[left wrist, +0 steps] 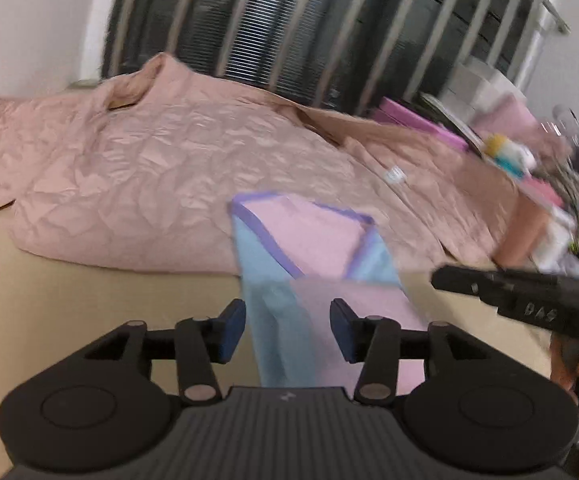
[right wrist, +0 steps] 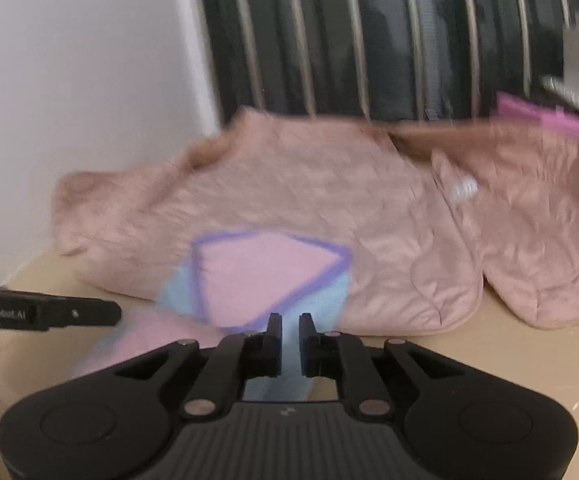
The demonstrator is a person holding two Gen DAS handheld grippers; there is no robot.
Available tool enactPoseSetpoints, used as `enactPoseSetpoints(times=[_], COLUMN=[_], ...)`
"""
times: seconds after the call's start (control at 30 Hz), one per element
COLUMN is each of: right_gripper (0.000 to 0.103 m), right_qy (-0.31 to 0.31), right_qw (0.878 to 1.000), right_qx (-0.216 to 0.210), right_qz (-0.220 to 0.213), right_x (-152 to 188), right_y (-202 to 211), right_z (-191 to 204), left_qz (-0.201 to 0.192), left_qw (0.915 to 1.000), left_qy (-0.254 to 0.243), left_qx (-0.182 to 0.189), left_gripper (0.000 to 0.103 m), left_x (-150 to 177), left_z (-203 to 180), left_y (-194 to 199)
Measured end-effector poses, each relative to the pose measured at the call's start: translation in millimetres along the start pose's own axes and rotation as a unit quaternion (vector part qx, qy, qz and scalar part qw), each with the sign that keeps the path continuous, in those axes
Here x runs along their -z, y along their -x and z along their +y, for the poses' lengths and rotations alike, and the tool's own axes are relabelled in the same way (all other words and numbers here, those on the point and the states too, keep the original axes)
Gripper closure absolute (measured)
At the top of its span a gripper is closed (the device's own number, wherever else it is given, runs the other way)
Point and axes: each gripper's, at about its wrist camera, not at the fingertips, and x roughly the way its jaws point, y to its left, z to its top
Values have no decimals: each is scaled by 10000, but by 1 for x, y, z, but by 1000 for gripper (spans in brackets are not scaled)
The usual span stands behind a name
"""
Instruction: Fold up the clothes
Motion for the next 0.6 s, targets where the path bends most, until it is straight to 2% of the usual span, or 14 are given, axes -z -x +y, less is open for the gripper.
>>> enactPoseSetpoints(times=[0.03,0.1,0.17,0.2,0.27,0.3,0.37,0.47,0.53,0.6], right_gripper=[94,93,93,93,93,93,91,87,87,86], right_qy=[20,161,203,207,226,213,124,185,183,151], right_qw=[9997,9991,9994,9992,9980,9983,9984,9992,9996,9996], right_qx=[-229,-401,-199,-137,-62,-58,31,97,63,127], right_qz=[-18,-23,181,324,581,544,552,329,205,221], right_x=[3,7,12,15,22,24,23,16,9,6], right_y=[4,-1,-20,-30,-43,-42,-38,-27,-26,-36], right_z=[6,16,19,19,14,12,11,14,17,16], left_qz=[24,95,172,120,123,106,72,-58,10,76], left_qw=[10000,9998,9973,9964,9966,9976,9991,9990,9984,9976], left_qy=[-60,-135,-451,-581,-620,-483,-200,-281,-379,-456], left_qx=[22,-133,-548,-599,-531,-477,-368,-336,-425,-508], left_gripper=[56,56,56,56,54,50,49,50,53,62], left_x=[3,4,7,9,11,9,4,-8,-12,-11], left_z=[-6,-15,-24,-26,-24,-20,-12,-18,-26,-29], left_y=[-4,-25,-41,-40,-32,-29,-21,-26,-40,-50])
